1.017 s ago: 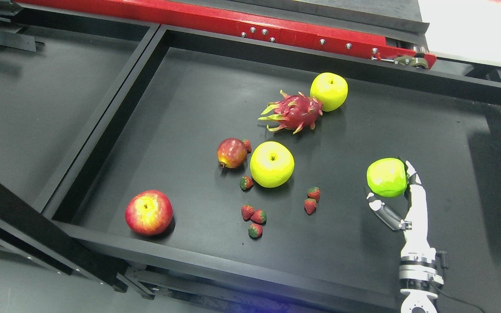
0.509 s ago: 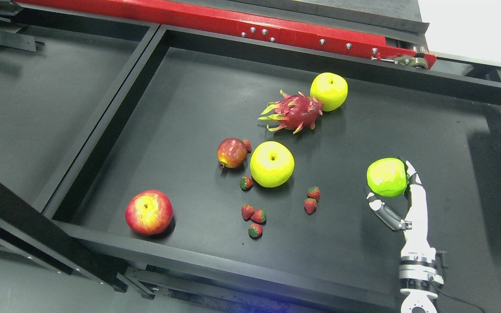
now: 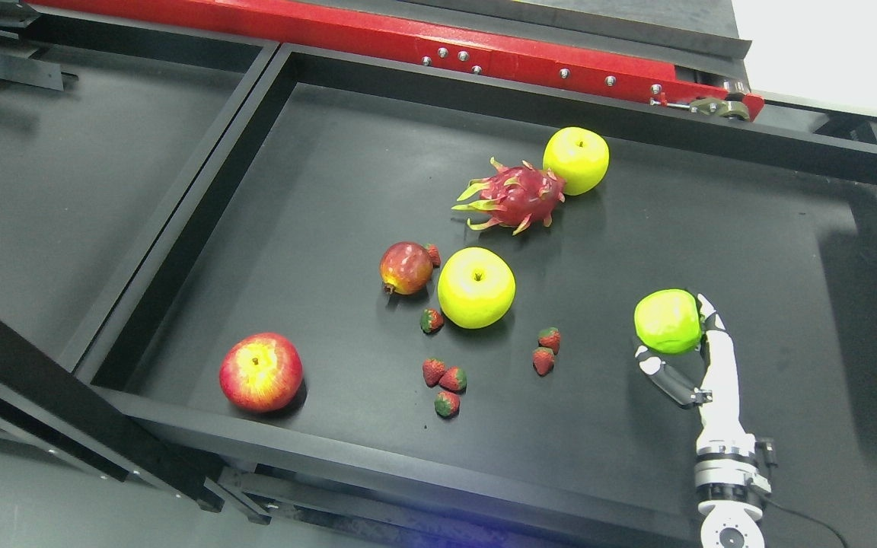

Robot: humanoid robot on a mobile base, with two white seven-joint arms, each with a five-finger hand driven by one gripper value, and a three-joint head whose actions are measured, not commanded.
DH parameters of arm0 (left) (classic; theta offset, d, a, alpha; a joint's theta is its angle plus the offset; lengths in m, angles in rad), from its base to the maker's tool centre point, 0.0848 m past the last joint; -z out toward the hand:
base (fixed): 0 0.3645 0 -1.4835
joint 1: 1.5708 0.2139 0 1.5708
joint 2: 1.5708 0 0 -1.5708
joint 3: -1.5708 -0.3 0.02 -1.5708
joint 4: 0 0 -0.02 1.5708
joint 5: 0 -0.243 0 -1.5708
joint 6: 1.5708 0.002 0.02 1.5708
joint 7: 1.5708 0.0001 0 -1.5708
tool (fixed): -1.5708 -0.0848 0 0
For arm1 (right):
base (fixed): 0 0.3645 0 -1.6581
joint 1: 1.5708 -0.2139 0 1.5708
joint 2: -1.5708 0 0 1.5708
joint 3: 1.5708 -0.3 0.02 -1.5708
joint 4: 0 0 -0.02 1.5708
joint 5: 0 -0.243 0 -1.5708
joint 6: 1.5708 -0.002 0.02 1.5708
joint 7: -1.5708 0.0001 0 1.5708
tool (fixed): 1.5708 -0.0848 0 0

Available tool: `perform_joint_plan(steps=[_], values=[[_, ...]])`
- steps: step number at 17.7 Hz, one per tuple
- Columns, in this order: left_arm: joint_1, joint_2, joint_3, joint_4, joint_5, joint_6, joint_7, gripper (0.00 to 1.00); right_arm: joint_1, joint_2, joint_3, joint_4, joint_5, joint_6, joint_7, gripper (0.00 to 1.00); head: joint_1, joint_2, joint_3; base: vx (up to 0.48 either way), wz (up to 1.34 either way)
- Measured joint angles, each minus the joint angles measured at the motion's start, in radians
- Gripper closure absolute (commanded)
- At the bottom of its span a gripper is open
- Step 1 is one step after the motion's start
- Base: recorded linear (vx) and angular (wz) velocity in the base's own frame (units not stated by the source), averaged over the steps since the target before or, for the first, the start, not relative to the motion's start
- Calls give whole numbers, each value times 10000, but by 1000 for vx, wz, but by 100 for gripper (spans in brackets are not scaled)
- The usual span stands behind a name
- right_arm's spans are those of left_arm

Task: Place green apple on left shelf middle layer
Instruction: 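Lower the apple onto the shelf and open the right hand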

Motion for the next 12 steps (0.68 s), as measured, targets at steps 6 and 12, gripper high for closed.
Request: perform_joint_plan(steps=[6,12], values=[[0,0,0,0,0,0,0,0,-566,0,48,249,-13,197,421,0,0,0,0,0,0],[0,0,0,0,0,0,0,0,-1157,0,194,589,-1047,216,423,0,0,0,0,0,0]])
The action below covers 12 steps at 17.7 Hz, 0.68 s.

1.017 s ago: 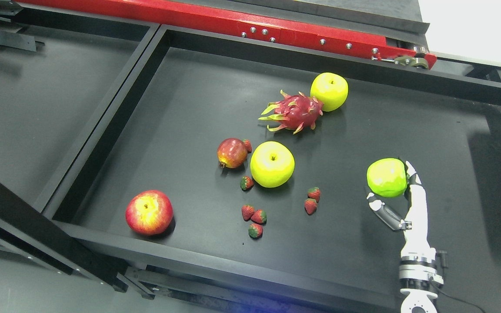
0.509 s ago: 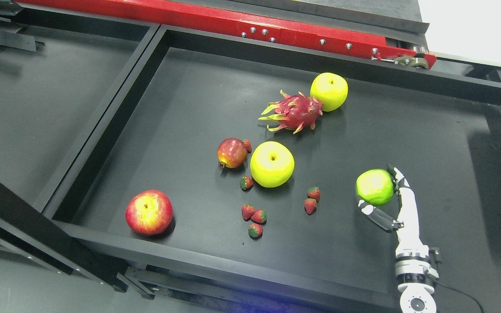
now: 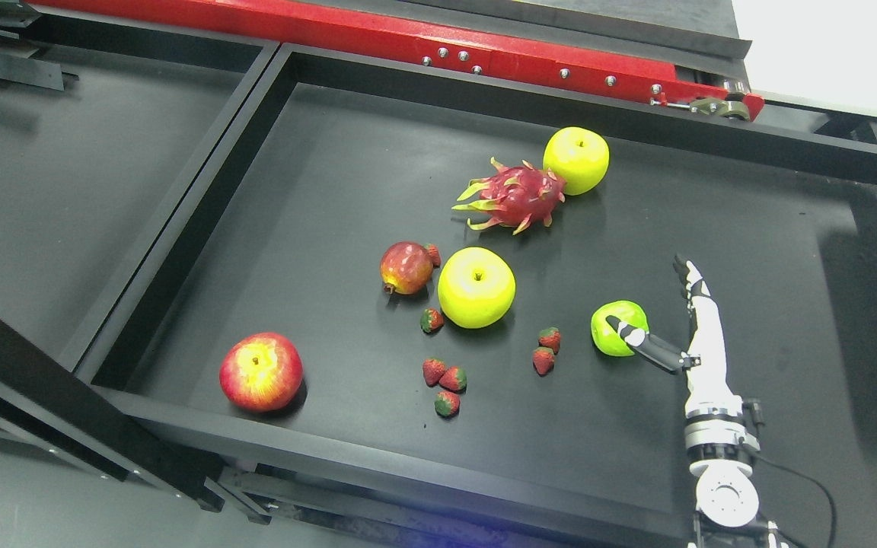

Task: Place green apple on left shelf middle layer
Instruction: 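Lower the apple onto the shelf and open the right hand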

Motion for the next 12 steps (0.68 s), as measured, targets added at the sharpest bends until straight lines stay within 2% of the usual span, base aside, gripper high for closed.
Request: perform_joint_plan(steps=[6,12], values=[[0,0,0,0,0,0,0,0,671,0,94,-35,-1371,-760,-49,0,0,0,0,0,0],[0,0,0,-1,0,0,0,0,1026,0,290,-165,-2105,-855,46,0,0,0,0,0,0]])
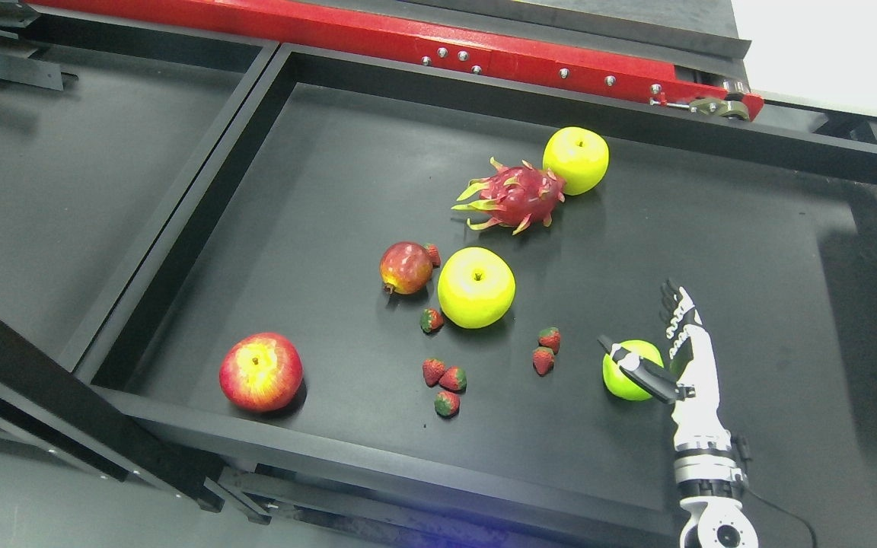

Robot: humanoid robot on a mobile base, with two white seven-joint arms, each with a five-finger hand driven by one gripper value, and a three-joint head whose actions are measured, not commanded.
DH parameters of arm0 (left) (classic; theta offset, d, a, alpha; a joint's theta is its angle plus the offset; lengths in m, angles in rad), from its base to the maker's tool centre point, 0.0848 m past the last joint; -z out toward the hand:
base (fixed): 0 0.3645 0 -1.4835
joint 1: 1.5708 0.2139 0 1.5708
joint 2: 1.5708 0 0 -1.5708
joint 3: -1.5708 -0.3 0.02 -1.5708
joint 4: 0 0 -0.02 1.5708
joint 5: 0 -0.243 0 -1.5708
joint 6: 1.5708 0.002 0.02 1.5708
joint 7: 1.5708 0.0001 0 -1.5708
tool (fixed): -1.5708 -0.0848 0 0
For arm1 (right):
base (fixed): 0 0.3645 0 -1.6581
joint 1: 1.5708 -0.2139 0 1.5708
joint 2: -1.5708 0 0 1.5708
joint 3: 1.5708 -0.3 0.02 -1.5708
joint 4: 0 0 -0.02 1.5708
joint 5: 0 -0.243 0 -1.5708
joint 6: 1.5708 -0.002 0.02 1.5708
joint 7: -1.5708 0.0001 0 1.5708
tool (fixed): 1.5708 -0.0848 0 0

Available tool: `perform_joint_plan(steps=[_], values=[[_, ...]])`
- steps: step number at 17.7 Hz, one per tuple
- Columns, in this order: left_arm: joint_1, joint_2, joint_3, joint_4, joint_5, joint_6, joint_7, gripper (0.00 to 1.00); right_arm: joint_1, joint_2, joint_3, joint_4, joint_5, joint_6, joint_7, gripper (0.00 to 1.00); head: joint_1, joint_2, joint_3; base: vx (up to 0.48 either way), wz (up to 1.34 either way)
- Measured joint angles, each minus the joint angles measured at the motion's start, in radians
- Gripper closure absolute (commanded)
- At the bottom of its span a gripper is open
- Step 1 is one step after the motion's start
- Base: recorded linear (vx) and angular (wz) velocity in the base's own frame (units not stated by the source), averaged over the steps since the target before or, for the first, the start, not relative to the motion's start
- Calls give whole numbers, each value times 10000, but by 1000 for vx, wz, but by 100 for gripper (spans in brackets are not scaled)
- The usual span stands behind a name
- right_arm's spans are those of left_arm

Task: Place green apple on left shelf middle layer
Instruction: 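Lower the apple onto the shelf and open the right hand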

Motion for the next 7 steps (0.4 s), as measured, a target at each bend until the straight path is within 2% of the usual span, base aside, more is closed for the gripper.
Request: perform_joint_plan(steps=[7], values=[[0,0,0,0,0,0,0,0,-56,0,376,-79,-266,165,22,0,0,0,0,0,0]])
